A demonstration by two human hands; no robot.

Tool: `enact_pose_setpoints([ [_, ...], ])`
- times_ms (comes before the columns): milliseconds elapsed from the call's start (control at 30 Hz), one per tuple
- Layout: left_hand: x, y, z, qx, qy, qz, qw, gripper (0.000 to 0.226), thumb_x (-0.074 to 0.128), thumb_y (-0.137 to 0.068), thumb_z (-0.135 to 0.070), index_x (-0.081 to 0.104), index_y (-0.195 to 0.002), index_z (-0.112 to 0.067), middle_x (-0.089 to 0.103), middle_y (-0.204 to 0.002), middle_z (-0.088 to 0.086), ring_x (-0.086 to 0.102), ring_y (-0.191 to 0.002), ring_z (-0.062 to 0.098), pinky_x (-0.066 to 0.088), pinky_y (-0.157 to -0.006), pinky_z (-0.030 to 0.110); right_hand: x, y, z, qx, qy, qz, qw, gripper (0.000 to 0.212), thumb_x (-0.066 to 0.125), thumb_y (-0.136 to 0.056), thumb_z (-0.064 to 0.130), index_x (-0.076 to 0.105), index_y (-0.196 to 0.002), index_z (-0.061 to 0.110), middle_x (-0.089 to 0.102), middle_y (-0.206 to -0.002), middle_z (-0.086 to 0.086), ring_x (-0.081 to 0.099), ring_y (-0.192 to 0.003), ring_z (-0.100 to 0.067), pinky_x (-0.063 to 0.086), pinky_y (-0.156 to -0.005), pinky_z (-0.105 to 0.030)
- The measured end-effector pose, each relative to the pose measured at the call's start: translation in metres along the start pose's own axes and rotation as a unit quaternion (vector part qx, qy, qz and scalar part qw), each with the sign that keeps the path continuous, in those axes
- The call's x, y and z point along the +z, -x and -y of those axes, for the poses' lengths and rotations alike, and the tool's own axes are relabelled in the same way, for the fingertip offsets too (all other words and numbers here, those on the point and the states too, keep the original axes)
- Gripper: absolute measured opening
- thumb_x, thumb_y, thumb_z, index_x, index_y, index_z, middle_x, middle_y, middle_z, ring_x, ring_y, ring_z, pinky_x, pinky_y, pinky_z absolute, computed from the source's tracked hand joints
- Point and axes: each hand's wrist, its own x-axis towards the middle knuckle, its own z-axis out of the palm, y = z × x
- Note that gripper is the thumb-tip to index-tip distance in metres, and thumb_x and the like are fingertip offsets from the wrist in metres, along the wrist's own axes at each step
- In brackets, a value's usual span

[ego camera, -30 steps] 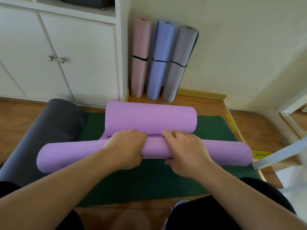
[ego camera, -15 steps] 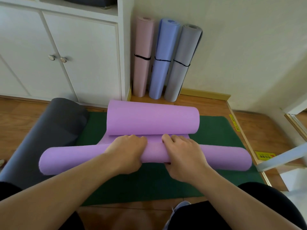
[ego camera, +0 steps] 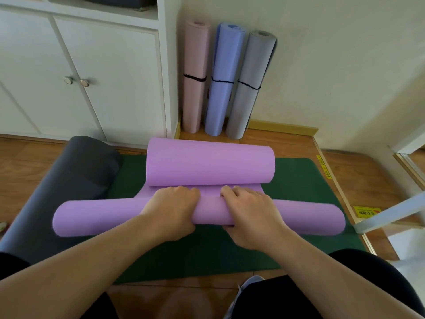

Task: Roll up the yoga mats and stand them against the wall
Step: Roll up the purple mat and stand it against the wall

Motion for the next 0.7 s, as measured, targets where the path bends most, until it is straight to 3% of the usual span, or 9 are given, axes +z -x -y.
enact_pose_setpoints([
  [100, -0.006, 0.001, 0.002, -0.008, 0.006, 0.013, 1.000, 0.034, 0.071, -0.078, -0.041, 0.045, -0.098, -0.032, 0.068, -0.104, -0.005, 0.067, -0.092, 0.022, 0.047, -0.070, 0.033, 0.004, 0.000, 0.001, -0.009, 0.032, -0.017, 0.999, 0.078, 0.092, -0.066, 0.045, 0.045, -0.122, 0.018, 0.069, -0.097, -0.003, 0.067, -0.082, -0.029, 0.047, -0.064, -0.039],
  [233, -0.004, 0.005, -0.003, 0.016, -0.013, -0.036, 0.999, 0.037, 0.070, -0.082, -0.042, 0.046, -0.109, -0.030, 0.064, -0.114, -0.007, 0.065, -0.103, 0.020, 0.043, -0.074, 0.033, -0.003, -0.003, 0.001, 0.022, 0.003, 0.023, 0.999, 0.049, 0.074, -0.079, 0.033, 0.038, -0.109, 0.021, 0.065, -0.096, -0.003, 0.065, -0.083, -0.031, 0.041, -0.063, -0.037],
  [367, 0.001, 0.004, -0.006, 0.035, -0.039, -0.062, 0.997, 0.035, 0.070, -0.085, -0.038, 0.043, -0.106, -0.028, 0.064, -0.116, -0.005, 0.064, -0.108, 0.021, 0.052, -0.089, 0.036, -0.006, -0.001, 0.001, 0.043, -0.030, 0.054, 0.997, 0.046, 0.071, -0.080, 0.038, 0.034, -0.102, 0.024, 0.064, -0.099, -0.002, 0.064, -0.085, -0.030, 0.047, -0.067, -0.039],
  [433, 0.000, 0.003, -0.003, 0.024, -0.016, -0.028, 0.999, 0.035, 0.070, -0.083, -0.035, 0.040, -0.101, -0.029, 0.065, -0.113, -0.005, 0.065, -0.104, 0.022, 0.054, -0.086, 0.039, -0.004, -0.001, 0.003, 0.027, -0.025, 0.027, 0.999, 0.051, 0.076, -0.080, 0.044, 0.037, -0.109, 0.025, 0.064, -0.105, 0.000, 0.065, -0.091, -0.028, 0.047, -0.069, -0.038],
  [533, -0.005, 0.002, 0.003, 0.000, 0.012, 0.014, 1.000, 0.033, 0.071, -0.079, -0.036, 0.044, -0.097, -0.031, 0.066, -0.103, -0.005, 0.064, -0.088, 0.021, 0.051, -0.074, 0.035, 0.002, -0.001, 0.005, -0.008, 0.016, -0.004, 1.000, 0.078, 0.090, -0.068, 0.055, 0.045, -0.123, 0.022, 0.066, -0.107, -0.001, 0.065, -0.093, -0.027, 0.051, -0.075, -0.041],
  [600, -0.006, 0.003, 0.004, -0.002, 0.015, 0.021, 1.000, 0.032, 0.070, -0.078, -0.038, 0.045, -0.097, -0.033, 0.066, -0.100, -0.006, 0.059, -0.081, 0.020, 0.045, -0.069, 0.033, 0.004, -0.002, 0.006, -0.007, 0.031, -0.004, 0.999, 0.069, 0.089, -0.070, 0.046, 0.046, -0.117, 0.020, 0.067, -0.098, -0.002, 0.067, -0.085, -0.029, 0.051, -0.067, -0.039],
  [700, -0.006, 0.005, 0.000, 0.011, -0.006, -0.017, 1.000, 0.034, 0.068, -0.082, -0.041, 0.047, -0.107, -0.032, 0.065, -0.110, -0.008, 0.065, -0.097, 0.020, 0.043, -0.071, 0.033, 0.002, -0.003, 0.005, 0.012, 0.014, 0.004, 1.000, 0.050, 0.077, -0.078, 0.033, 0.044, -0.113, 0.019, 0.067, -0.094, -0.003, 0.066, -0.079, -0.031, 0.042, -0.061, -0.036],
])
